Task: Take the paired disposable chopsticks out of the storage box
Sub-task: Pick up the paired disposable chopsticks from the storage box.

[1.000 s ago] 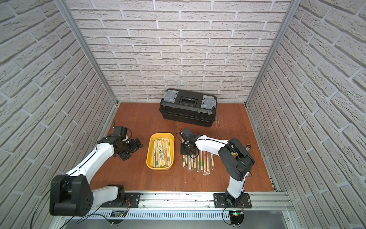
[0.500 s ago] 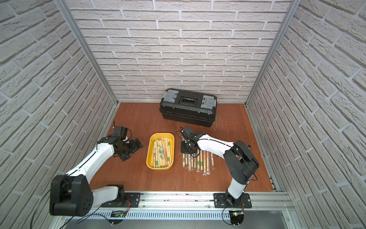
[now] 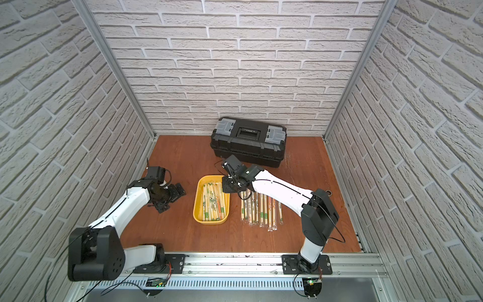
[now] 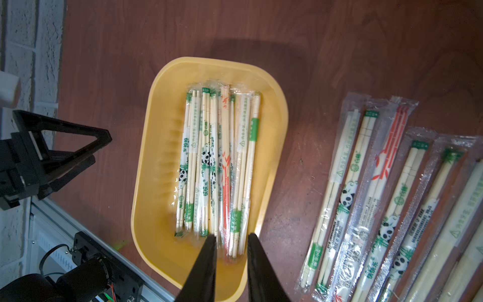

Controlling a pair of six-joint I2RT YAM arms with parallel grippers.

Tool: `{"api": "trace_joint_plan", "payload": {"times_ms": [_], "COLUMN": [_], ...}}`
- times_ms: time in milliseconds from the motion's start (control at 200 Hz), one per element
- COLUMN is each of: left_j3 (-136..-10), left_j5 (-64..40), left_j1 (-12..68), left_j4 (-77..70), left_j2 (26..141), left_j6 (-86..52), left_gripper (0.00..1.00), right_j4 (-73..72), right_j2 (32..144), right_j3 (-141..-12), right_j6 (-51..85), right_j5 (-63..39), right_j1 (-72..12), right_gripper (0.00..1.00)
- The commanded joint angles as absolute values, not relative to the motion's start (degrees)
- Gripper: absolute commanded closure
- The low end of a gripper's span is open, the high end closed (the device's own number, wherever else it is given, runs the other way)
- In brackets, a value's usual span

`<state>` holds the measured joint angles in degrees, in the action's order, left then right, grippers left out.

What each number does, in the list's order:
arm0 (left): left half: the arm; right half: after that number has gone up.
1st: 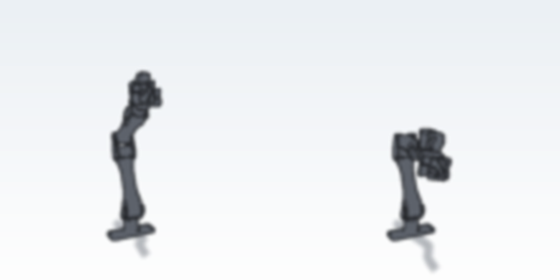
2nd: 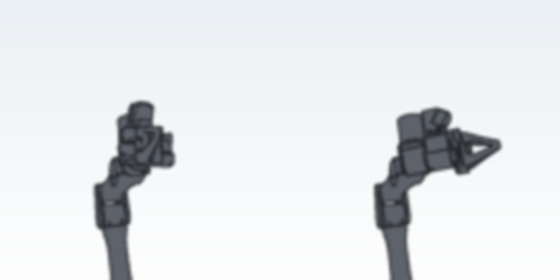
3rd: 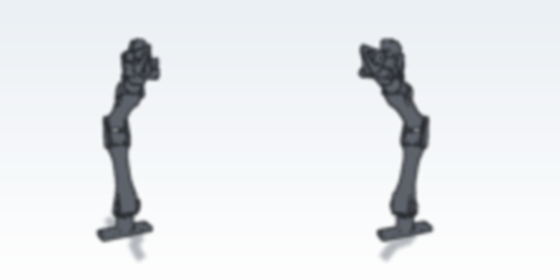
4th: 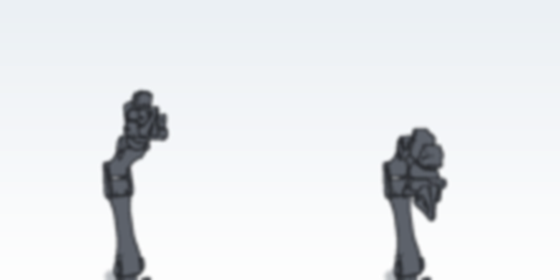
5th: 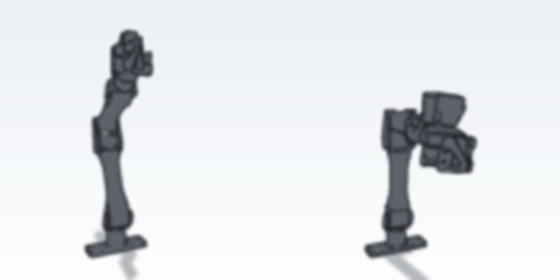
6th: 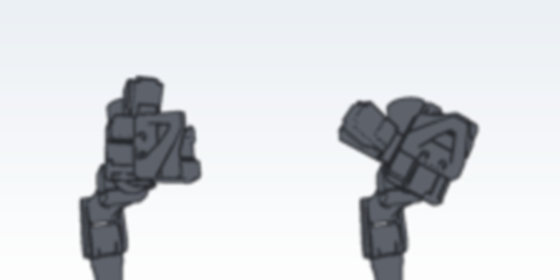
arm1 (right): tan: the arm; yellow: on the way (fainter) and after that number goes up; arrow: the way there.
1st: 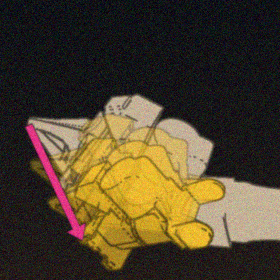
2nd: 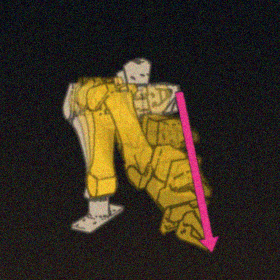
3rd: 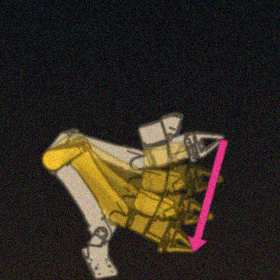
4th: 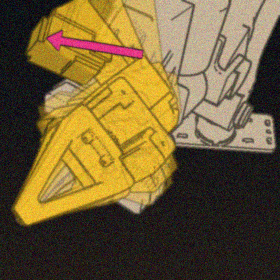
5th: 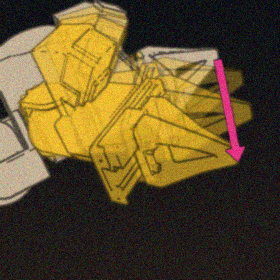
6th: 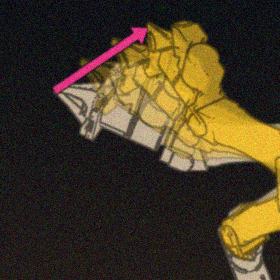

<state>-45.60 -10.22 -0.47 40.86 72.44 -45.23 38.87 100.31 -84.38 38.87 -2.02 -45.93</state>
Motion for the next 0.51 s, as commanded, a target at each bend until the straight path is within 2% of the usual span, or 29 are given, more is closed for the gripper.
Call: {"api": "trace_joint_plan", "payload": {"times_ms": [0,175,500], "left_j3": [-47.01,-47.12,-46.87], "left_j5": [-10.45,-10.54,-11.16], "left_j1": [-1.95,-3.43,-4.32], "left_j4": [41.87,42.45,42.71], "left_j2": [72.51,72.05,71.76], "left_j6": [-43.73,-43.12,-42.74], "left_gripper": [0.02,0.02,0.02], "right_j4": [43.35,45.99,47.87], "right_j2": [104.44,110.73,120.71], "right_j3": [-88.44,-94.41,-100.46], "right_j6": [36.4,34.74,33.27], "right_j5": [1.74,5.21,5.43], "right_j1": [-48.26,-51.25,-54.09], "right_gripper": [0.76,0.76,0.77]}}
